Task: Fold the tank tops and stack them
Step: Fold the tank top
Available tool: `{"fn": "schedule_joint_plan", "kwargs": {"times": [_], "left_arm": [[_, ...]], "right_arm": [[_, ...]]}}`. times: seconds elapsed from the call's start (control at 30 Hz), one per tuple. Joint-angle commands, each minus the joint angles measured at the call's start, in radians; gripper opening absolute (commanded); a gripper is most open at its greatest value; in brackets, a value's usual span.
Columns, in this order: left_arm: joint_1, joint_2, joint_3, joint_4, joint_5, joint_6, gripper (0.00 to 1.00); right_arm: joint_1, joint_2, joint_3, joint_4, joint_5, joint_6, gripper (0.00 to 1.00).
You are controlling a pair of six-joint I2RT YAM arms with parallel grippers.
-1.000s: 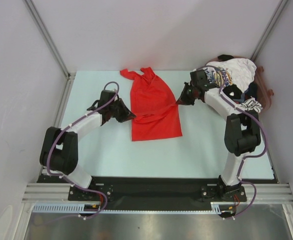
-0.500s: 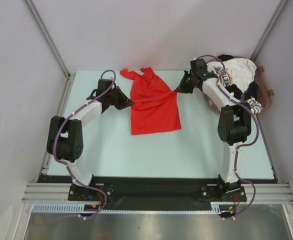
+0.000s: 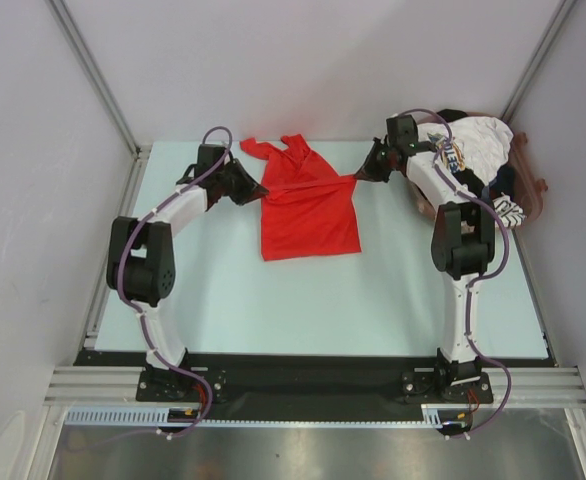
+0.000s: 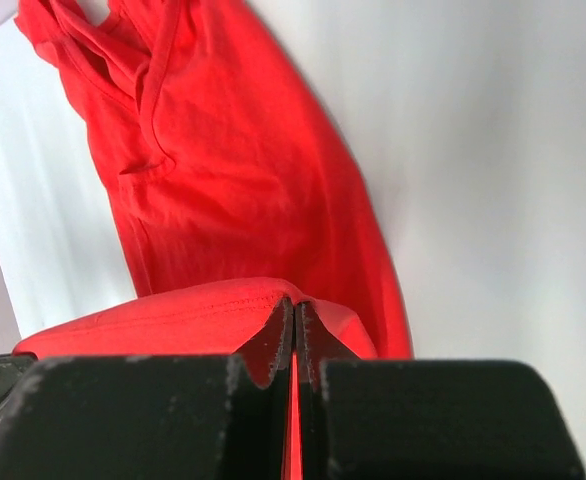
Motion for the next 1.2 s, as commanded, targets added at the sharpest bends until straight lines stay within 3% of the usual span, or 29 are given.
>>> {"fn": "schedule_joint_plan", "kwargs": {"times": [0.0,0.17,0.33,0.87,1.17], "left_arm": [[0.016,0.017,0.06,0.004,0.023,0.018,0.0],[0.016,-0.029,0.024,0.024,0.031,0.015,0.0],[0.013,-0.118,-0.083,0.061,0.041,0.008,0.0],[-0.107,-0.517,-0.441,0.098,-0.005,-0.005,0.0],[-0.16,-0.732,-0.61,0.09,-0.044,-0.035,0.0]], "right_arm": [[-0.005,0.009,0.073,0.013,-0.015,-0.016,0.0],[0.013,-0.047,0.034,-0.014,0.024,-0.037,0.0],[0.036,-0.202,-0.147,0.036,0.06,-0.033,0.0],[0.127,-0.745,-0.615,0.049,0.186,-0.022,0.0],[0.201,-0.917,-0.77,0.026,0.267,0.015,0.0]]}}
